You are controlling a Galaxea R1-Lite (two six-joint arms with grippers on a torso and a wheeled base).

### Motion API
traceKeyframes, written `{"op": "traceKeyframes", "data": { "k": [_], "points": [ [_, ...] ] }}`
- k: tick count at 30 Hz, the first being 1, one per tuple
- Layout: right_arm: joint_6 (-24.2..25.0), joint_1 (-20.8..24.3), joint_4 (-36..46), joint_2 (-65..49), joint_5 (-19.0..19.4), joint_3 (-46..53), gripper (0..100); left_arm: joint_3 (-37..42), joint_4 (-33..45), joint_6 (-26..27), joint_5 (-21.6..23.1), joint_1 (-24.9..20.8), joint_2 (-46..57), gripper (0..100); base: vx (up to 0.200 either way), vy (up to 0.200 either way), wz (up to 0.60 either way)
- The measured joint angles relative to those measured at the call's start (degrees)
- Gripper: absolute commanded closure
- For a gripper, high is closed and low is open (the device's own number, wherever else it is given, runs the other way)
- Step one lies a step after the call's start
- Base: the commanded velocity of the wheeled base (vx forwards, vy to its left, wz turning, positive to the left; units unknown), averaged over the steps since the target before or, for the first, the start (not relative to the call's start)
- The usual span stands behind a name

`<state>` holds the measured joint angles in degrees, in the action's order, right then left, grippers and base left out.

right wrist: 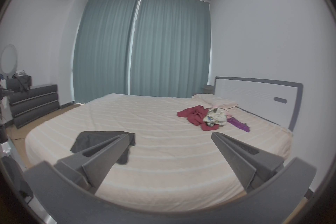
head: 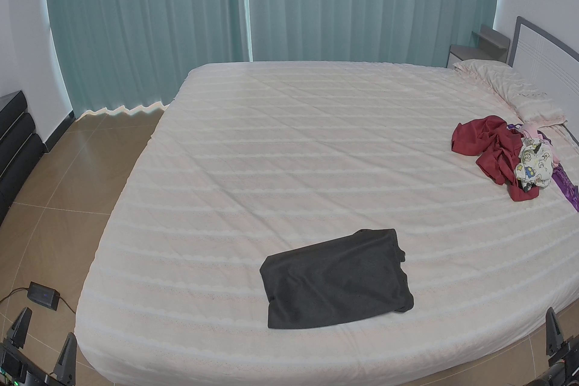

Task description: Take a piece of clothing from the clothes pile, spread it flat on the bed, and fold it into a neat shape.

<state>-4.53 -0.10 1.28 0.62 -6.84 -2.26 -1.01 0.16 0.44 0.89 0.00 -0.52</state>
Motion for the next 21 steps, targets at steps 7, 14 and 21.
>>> {"op": "traceKeyframes", "data": {
  "k": [7, 14, 21],
  "points": [
    [6.1, 0.0, 0.4, 0.0, 12.9, 0.0, 0, 0.0, 0.0, 0.0, 0.0, 0.0, 0.0, 0, 0.0, 0.0, 0.0],
    [-2.2, 0.0, 0.5, 0.1, 10.6, 0.0, 0, 0.0, 0.0, 0.0, 0.0, 0.0, 0.0, 0, 0.0, 0.0, 0.0],
    [2.6, -0.1, -0.2, 0.1, 5.3, 0.2, 0, 0.0, -0.1, 0.0, 0.0, 0.0, -0.1, 0, 0.0, 0.0, 0.0]
  ]
}}
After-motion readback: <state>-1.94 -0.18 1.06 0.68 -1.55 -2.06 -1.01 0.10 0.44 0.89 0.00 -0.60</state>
